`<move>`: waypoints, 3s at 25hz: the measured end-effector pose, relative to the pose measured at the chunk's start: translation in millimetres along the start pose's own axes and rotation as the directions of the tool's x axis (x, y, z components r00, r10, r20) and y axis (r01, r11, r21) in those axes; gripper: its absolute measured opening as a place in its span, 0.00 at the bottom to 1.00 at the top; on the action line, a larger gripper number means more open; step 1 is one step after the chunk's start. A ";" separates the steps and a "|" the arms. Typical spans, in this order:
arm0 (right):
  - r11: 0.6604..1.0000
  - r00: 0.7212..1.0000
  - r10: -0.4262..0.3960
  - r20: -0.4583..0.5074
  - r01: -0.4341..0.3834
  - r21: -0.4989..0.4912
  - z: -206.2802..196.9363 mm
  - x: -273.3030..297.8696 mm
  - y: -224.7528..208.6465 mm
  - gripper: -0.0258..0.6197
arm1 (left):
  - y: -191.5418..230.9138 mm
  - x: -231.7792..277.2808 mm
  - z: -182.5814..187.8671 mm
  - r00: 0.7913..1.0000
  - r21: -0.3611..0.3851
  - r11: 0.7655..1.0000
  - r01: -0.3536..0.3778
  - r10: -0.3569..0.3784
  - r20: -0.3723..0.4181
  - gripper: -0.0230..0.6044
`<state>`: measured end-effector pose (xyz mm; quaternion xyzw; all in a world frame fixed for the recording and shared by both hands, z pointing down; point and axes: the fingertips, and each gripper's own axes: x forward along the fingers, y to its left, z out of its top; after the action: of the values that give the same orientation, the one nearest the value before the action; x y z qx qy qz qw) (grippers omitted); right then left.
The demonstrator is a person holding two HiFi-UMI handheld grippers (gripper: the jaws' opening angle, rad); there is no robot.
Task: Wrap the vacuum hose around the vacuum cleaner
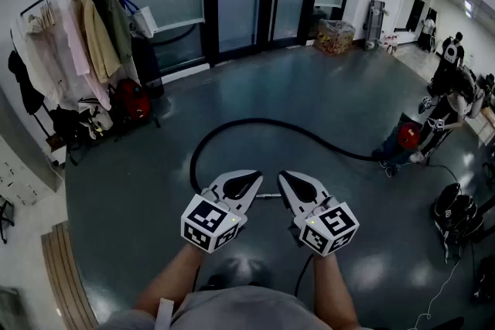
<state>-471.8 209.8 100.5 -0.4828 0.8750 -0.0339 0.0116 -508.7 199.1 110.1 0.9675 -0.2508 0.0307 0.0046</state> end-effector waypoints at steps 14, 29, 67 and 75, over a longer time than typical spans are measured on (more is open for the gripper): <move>1.000 1.000 0.021 -0.011 -0.021 -0.017 -1.1 -8.7 4.2 0.05 | -12.2 0.0 1.0 1.000 0.000 1.000 -0.005 0.005 0.005 0.05; 0.999 0.999 0.046 -0.025 -0.046 -0.026 -8.6 -26.0 -27.4 0.05 | -26.5 24.4 -14.2 0.999 -0.005 0.999 -0.033 0.032 -0.033 0.05; 0.999 0.989 -0.026 -0.144 0.029 0.017 -40.4 256.0 -183.0 0.05 | 279.8 160.7 -58.3 0.994 -0.075 0.997 0.015 -0.023 -0.103 0.05; 0.998 0.978 -0.047 -0.204 0.052 0.018 -58.7 317.6 -204.2 0.05 | 351.0 184.7 -77.2 0.992 -0.104 0.993 0.046 -0.058 -0.109 0.05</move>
<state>-472.0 -164.5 177.4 -0.4984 0.8588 -0.0933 -0.0732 -522.4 -195.4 196.2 0.9690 -0.2260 0.0720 0.0686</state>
